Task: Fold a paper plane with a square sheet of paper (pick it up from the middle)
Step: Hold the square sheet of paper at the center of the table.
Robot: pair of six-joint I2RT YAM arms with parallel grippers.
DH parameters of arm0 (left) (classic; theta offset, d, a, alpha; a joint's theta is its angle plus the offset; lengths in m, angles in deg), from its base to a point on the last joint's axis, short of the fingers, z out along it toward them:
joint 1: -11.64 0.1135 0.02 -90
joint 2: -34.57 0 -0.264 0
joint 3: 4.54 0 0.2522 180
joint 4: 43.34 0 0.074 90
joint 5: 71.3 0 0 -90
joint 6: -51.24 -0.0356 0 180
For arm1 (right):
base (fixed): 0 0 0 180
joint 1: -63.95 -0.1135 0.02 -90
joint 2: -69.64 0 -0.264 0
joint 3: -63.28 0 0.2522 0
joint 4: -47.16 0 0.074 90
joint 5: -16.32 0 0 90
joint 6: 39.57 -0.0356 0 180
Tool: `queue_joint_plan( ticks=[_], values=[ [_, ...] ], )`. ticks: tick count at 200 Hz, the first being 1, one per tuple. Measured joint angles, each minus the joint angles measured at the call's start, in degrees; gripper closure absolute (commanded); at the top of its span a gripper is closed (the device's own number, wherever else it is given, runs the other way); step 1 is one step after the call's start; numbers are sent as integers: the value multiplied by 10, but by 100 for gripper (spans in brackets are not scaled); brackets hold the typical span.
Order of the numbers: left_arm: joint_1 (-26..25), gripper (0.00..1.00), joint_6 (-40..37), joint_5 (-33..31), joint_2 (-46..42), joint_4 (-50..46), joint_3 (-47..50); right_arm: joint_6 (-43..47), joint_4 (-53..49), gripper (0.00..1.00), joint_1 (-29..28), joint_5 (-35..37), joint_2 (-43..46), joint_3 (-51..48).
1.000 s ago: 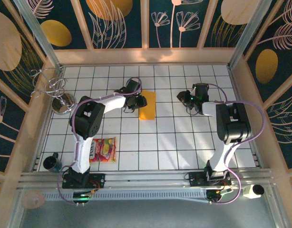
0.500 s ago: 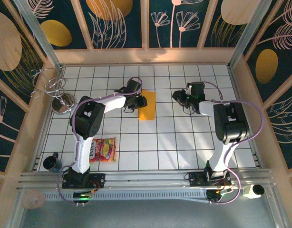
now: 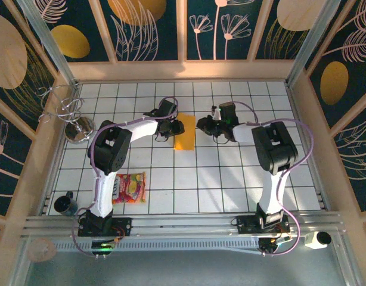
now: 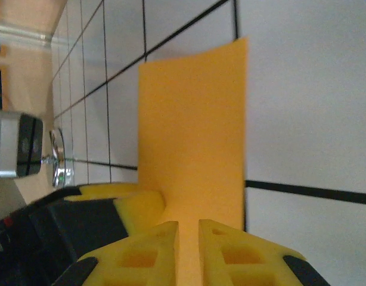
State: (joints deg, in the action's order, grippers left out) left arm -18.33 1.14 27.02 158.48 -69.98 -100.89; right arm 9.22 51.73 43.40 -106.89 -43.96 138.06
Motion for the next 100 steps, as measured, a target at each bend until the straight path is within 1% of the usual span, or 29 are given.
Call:
queue_joint_plan(
  ticks=[38,100],
  values=[
    [0,58,2,0,0,0,0,-9,-2,86,-23,-18,-31,27],
    [0,58,2,0,0,0,1,0,-59,88,-25,-10,-68,66]
  ],
)
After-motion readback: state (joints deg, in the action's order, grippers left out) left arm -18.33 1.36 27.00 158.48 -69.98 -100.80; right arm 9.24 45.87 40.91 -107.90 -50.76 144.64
